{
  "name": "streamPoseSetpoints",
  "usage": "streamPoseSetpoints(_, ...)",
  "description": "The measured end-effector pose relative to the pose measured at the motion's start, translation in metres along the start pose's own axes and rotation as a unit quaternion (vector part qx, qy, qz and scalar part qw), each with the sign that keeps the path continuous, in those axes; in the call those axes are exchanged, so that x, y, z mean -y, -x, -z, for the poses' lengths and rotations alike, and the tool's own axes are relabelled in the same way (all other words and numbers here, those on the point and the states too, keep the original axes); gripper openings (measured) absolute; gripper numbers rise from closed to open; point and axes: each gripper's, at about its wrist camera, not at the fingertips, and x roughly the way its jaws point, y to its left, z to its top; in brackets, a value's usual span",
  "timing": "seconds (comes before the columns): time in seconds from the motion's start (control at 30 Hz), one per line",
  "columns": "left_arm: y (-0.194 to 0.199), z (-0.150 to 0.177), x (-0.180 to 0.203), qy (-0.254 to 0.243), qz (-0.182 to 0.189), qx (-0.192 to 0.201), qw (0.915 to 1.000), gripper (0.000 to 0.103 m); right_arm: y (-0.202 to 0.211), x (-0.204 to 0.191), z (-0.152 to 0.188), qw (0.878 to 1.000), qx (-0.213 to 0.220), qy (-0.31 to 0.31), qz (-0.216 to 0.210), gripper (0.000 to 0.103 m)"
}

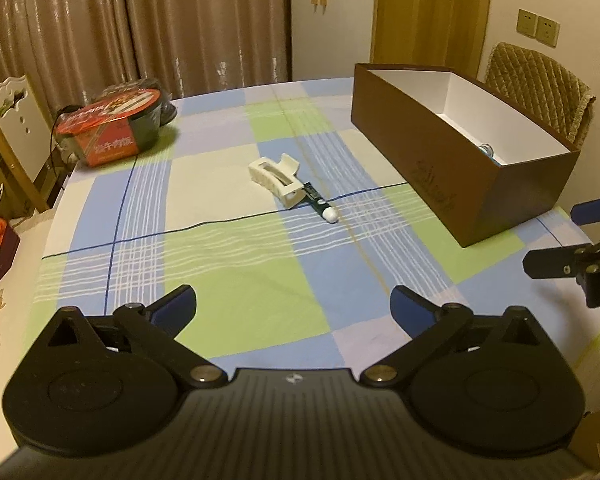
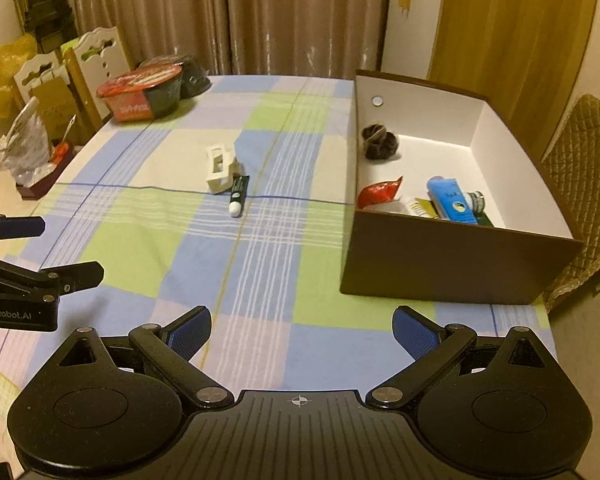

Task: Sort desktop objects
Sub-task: 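Move both tools back over the hair clip and green tube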

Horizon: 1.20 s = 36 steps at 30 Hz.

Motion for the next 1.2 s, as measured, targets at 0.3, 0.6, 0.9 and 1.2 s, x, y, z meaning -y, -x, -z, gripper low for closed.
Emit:
streamPoseSetpoints(0.3, 0.000, 0.005, -0.002, 0.005, 0.001, -0.007, 1.0000, 0.102, -0.007, -0.012, 0.003, 1.000, -0.019, 0.011, -0.008, 0.099)
streamPoseSetpoints(0.6, -0.002, 0.004, -0.005, 0.003, 0.005, -0.006, 1.0000, 0.102, -0.012, -0.019, 0.005, 0.999, -0.031, 0.005, -0.010, 0.099)
streamPoseSetpoints(0.9, -0.004, 0.006, -0.012, 0.006, 0.009, -0.004, 0.9999, 0.102, -0.012, -0.031, 0.005, 0.999, -0.037, 0.006, -0.004, 0.099)
streamPoseSetpoints(1.2, -0.013, 0.007, -0.019, 0.033, 0.012, -0.004, 0.9994, 0.102, -0.024, -0.039, 0.002, 0.998, -0.053, 0.032, -0.012, 0.099)
